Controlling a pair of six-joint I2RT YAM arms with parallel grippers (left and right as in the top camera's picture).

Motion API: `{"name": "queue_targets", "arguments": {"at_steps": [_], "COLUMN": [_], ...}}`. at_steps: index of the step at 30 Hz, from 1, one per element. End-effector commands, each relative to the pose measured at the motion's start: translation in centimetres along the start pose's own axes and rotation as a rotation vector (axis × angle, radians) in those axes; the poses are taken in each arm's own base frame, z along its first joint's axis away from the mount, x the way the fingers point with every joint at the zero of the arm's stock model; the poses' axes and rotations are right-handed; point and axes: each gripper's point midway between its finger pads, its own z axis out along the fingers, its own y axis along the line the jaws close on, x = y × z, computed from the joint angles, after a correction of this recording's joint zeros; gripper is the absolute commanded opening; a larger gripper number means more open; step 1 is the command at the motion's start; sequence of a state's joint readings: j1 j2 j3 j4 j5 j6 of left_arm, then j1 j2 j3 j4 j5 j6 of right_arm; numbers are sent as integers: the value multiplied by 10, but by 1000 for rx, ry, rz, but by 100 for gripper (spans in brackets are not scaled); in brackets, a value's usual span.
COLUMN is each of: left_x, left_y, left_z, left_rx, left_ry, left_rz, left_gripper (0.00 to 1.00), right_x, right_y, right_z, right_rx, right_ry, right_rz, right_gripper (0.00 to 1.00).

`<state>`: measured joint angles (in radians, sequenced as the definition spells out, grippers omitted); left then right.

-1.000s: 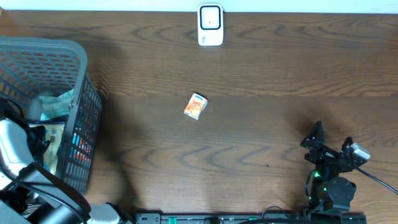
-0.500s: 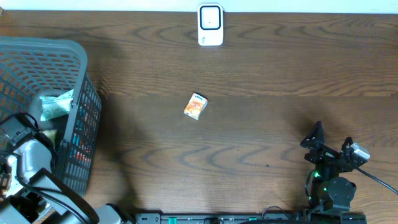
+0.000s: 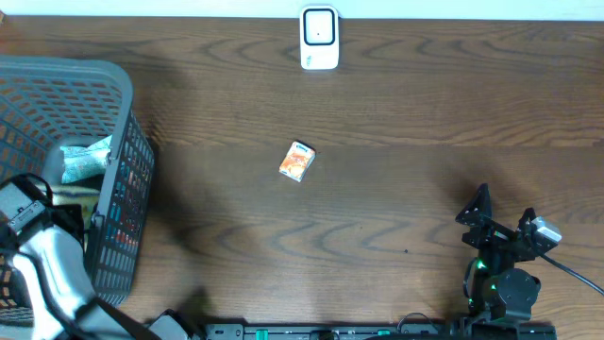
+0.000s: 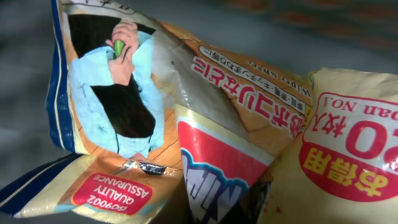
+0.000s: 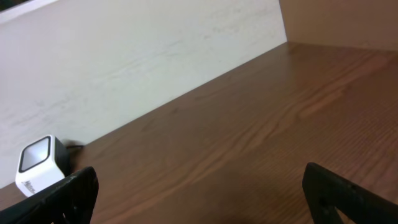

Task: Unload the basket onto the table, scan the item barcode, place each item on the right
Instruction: 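Reach the left gripper back into the basket and grasp the wet-wipe pack, then lift the wet-wipe pack out and drop it beside the orange box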

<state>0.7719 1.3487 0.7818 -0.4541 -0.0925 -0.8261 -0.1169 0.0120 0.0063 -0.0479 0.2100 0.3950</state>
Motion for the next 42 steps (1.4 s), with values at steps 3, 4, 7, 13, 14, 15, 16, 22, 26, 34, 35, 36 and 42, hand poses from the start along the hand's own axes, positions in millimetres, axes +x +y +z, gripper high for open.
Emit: {"name": "queue_targets", "arguments": {"at_steps": [3,4,7,13,14,15,16,22,26,34,35,36,42], "left_x": [-26,-31,-40,-3,7,15,25,97,155,279,297,312,413], "left_y": [-49,-52,-65,-129,-139,-146,-151,-153,-149,-144,-143,-143,-119], "left_z": [-89,-102,-147,-263,-286,-307,-332,-410,-399,-356,-350,-345,-317], "left_rx": [346,387,549,1141,1257,1353,1463,1810,1808,1684,1668,1657,1661], "left_ry": [-117,-150,-225,-129,-95,-79,-68,17,154,345,353,357,361], "left_rz": [3,-1,-2,172,224,273,332,622,809,1133,1174,1210,1515], "left_gripper": [8,7,7,7,7,7,7,7,7,8,8,7,7], "right_x": [-1,-1,-1,-1,-1,-1,-1,-1,-1,-1,-1,-1,-1], "right_y": [0,0,0,0,0,0,0,0,0,0,0,0,0], "right_z": [0,0,0,0,0,0,0,0,0,0,0,0,0], "right_rx": [0,0,0,0,0,0,0,0,0,0,0,0,0], "right_ry": [-4,-4,-4,-4,-4,-4,-4,-4,-4,-4,-4,-4,-4], "right_rz": [12,12,12,12,12,12,12,12,12,12,12,12,12], "right_gripper": [99,99,99,99,99,99,99,99,99,99,99,99,99]}}
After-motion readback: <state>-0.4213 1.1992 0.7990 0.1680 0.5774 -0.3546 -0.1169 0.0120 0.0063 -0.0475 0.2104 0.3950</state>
